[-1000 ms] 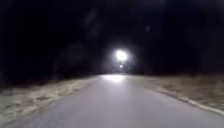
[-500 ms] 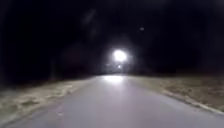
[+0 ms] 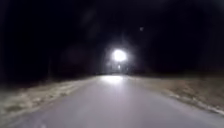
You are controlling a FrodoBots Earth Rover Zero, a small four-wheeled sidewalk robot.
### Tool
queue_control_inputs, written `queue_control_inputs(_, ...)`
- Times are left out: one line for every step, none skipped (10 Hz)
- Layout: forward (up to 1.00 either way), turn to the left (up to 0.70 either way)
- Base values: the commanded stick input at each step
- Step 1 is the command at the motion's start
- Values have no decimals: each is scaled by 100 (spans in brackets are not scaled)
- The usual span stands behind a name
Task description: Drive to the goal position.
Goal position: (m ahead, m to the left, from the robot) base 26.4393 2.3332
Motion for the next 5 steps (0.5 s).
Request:
queue_control_inputs(85,0)
queue_control_inputs(85,0)
queue_control_inputs(85,0)
queue_control_inputs(85,0)
queue_control_inputs(85,0)
